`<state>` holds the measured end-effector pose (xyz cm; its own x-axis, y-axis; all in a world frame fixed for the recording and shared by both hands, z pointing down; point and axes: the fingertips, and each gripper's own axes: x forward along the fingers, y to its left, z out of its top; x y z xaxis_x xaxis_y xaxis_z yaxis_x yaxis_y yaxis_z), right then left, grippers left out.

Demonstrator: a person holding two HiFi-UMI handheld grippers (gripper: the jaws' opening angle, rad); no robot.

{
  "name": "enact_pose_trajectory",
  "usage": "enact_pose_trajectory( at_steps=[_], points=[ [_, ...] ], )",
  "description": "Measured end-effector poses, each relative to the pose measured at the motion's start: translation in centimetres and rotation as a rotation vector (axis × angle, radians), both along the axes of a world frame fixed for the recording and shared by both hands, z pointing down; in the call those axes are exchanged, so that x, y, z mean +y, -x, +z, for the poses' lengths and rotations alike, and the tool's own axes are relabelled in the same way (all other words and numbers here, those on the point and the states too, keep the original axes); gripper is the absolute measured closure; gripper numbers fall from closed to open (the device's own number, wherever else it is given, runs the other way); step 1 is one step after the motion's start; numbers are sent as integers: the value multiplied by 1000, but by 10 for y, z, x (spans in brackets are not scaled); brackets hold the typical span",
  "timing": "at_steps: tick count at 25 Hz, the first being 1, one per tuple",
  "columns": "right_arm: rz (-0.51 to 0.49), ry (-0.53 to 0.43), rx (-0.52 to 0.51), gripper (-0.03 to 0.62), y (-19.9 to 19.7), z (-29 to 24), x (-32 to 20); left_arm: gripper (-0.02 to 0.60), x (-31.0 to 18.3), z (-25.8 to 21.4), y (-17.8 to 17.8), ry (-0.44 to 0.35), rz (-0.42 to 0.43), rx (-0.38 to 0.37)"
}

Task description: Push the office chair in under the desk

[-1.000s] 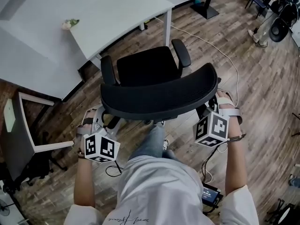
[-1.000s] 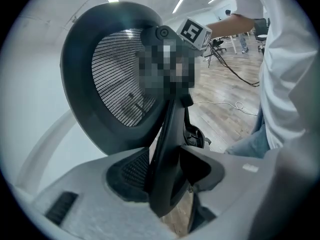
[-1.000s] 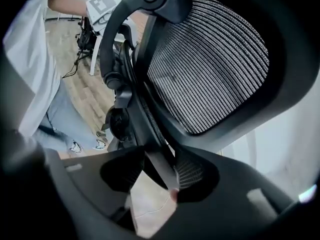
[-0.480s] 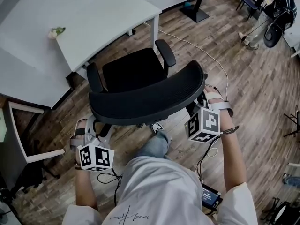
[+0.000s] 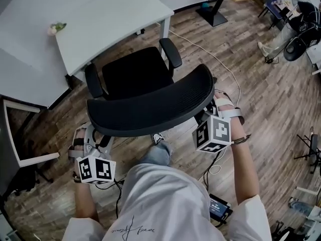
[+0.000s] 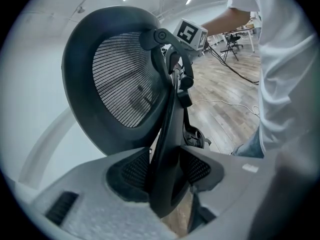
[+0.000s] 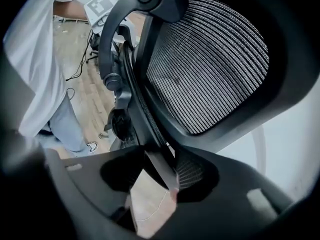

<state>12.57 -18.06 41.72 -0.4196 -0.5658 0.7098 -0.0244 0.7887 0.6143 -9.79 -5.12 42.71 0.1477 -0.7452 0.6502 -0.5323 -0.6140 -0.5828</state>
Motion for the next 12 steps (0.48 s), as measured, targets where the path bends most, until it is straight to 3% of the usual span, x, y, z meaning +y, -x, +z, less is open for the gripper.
enact_pose_trajectory(
  at_steps=[12],
  points=[
    [-97,9,-7,399,-3,0,-60,388,-42,-1,-16,-14,-66,7]
  ],
)
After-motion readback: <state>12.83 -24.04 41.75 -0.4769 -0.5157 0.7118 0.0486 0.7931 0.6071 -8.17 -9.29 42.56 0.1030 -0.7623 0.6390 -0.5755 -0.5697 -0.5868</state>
